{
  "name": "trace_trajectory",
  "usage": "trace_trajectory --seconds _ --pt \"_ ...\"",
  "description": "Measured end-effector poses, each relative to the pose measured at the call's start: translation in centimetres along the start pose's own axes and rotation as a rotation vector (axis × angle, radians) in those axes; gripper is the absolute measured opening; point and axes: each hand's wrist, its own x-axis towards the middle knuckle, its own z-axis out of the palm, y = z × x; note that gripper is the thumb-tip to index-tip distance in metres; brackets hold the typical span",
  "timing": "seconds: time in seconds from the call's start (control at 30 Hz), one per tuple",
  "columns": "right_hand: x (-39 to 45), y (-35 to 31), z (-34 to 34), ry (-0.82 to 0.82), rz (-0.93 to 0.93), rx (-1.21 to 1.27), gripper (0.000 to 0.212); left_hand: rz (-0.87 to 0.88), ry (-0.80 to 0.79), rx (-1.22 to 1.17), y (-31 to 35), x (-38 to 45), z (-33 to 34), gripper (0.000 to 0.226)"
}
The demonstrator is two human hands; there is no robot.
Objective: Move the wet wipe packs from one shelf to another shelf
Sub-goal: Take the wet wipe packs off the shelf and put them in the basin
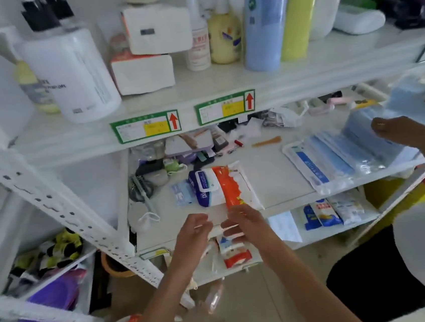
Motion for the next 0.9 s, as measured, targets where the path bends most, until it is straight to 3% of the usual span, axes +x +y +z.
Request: trace_trajectory --seconds 0.1,0.2,0.27,0.37,0.5,0.6,0.73,0.9 --pt "4.9 -0.6 -0.3 0.174 -0.09 -0.239 0.027 0.01 0.089 0.157 0.4 6.2 -1.9 0.029" --pt "9.2 -1.7 -0.5 0.36 -0.103 -0.656 0.042 -0.006 0.166 0.343 0.2 12.7 -3.5 0.03" --pt "11.6 -1.9 -0.7 0.425 -0.115 -0.887 0.049 -0.027 0.153 0.416 -0.5 16.2 -4.0 0.046" --pt "14.1 -2.3 -0.5 0.43 -0.069 -1.041 0.06 0.06 0.074 0.666 -1.5 19.8 -4.8 0.068" --pt "16.3 -2.1 0.1 0.396 0.024 -1.042 0.068 0.18 0.077 0.776 -1.2 21.3 -5.6 0.078" --pt "17.0 -1.7 -0.4 0.401 0.122 -0.888 0.077 0.218 0.08 0.844 -1.3 22.3 -5.9 0.083" --pt "16.9 -0.2 -1.6 0.323 0.191 -0.66 0.061 0.153 0.038 0.823 -1.3 22.7 -6.1 0.068" --pt "15.8 1.0 -3.0 0.3 0.066 -0.529 0.045 0.155 -0.011 0.49 -3.6 20.7 -5.6 0.047"
